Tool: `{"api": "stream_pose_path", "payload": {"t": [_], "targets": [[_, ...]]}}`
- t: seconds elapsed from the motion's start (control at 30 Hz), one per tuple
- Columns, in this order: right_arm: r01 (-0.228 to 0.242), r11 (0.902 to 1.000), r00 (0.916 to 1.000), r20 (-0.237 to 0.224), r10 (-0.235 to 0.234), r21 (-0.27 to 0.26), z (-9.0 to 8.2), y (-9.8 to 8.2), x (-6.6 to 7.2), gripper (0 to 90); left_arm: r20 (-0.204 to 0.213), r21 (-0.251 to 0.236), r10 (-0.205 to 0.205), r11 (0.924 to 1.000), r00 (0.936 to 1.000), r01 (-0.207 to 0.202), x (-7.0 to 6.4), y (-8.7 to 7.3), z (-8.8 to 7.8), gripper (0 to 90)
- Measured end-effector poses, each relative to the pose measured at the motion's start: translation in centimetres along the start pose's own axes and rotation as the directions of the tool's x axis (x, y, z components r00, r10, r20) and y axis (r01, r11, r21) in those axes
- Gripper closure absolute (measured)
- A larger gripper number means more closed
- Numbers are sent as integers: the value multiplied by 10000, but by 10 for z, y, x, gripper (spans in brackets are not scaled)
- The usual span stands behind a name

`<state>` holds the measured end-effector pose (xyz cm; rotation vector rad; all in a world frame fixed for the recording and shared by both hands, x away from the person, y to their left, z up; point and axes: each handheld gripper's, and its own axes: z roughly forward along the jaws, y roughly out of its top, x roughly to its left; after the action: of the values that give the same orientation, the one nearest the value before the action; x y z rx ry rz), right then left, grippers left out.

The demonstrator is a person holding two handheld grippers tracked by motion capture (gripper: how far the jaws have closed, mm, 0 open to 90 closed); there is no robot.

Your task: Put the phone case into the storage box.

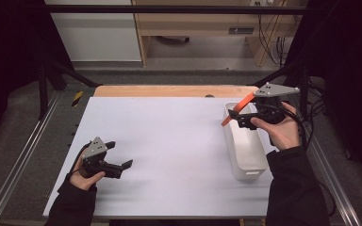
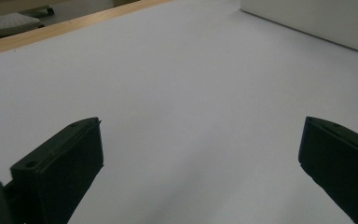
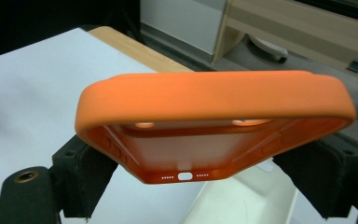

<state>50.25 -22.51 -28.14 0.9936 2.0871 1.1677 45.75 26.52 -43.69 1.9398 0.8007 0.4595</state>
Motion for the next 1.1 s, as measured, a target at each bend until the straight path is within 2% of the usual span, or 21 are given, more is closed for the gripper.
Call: {"api": "stream_pose_path", "payload": {"t": [0.17, 0.57, 0.77, 0.9, 1.1], "targets": [[-244, 9995, 9984, 520, 233, 222, 5, 2, -6, 157, 93, 16, 17, 10000, 10000, -17, 0, 0, 1, 0], [-914, 9951, 9891, 1195, 863, 383, 18, 7, -19, 157, 132, 20, 23, 10000, 9999, -23, 0, -1, 1, 0], [-1172, 9923, 9800, 1664, 1092, 395, 24, 8, -25, 156, 131, 1, 6, 10000, 9999, -7, 1, -1, 1, 0], [-1543, 9878, 9722, 1816, 1478, 221, 27, 9, -28, 155, 140, 11, 14, 10000, 9999, -15, 1, -1, 1, 0], [-1787, 9831, 9624, 2149, 1663, 394, 33, 8, -33, 155, 151, 29, 31, 10000, 9999, -32, 1, -1, 2, 0]]}}
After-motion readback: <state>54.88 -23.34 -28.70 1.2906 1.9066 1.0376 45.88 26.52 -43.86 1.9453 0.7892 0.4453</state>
